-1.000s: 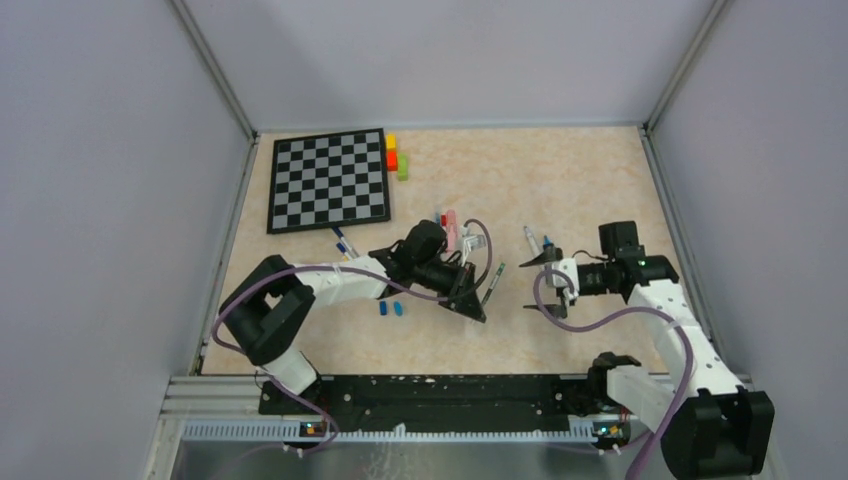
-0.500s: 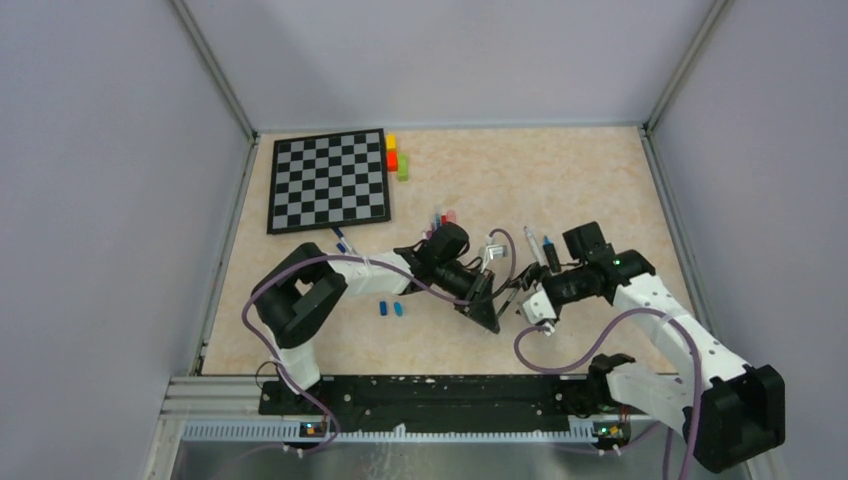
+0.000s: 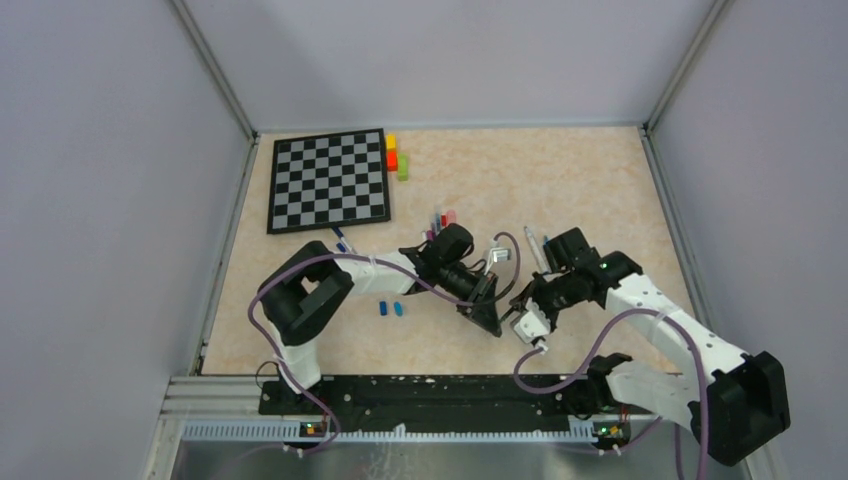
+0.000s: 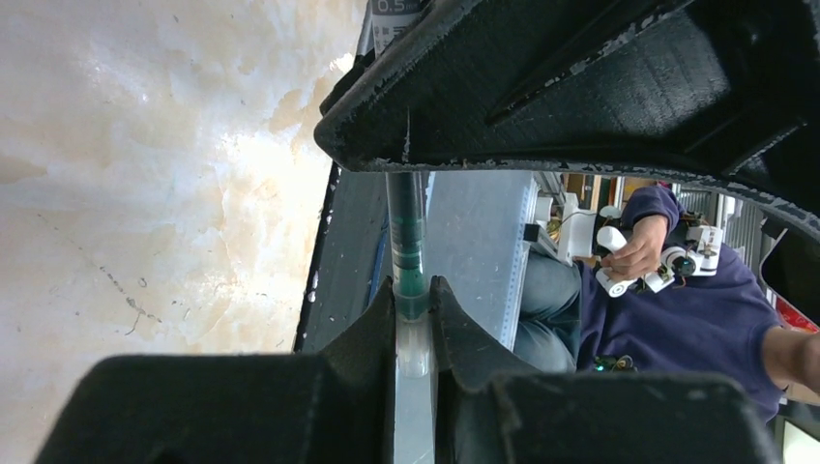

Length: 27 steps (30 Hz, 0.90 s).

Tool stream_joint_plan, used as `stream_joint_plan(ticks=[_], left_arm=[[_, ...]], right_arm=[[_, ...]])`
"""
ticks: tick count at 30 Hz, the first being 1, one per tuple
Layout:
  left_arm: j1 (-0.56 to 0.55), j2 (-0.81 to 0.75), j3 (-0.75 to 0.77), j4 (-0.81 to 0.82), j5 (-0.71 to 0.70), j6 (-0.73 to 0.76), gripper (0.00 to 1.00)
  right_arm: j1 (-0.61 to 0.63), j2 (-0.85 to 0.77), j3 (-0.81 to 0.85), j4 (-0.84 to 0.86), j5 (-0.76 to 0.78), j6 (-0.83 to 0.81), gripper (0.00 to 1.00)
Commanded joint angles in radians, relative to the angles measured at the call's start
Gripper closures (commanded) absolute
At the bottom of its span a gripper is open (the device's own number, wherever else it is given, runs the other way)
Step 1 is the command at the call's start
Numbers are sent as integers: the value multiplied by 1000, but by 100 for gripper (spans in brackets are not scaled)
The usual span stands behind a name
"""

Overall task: Open the pen caps
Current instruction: Pick up the pen from the center of the board.

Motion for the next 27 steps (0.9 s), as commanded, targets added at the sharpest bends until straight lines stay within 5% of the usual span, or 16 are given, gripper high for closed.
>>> stream_joint_plan(ticks=[1, 10, 14, 19, 27], left_arm=[[-3, -20, 18, 44, 5, 6, 82], [34, -306, -142, 78, -246, -26, 21], [42, -497, -295, 225, -446, -73, 3], [43, -609, -503, 568, -573, -207, 1], [38, -568, -541, 794, -574, -276, 7]], right_arm=[[12, -20, -22, 4, -27, -16, 100], [-39, -112, -92, 13, -188, 154, 100], [-99, -145, -96, 82, -331, 459, 100], [-133, -150, -83, 318, -380, 1002, 100], [-141, -98, -98, 465, -436, 1289, 100]])
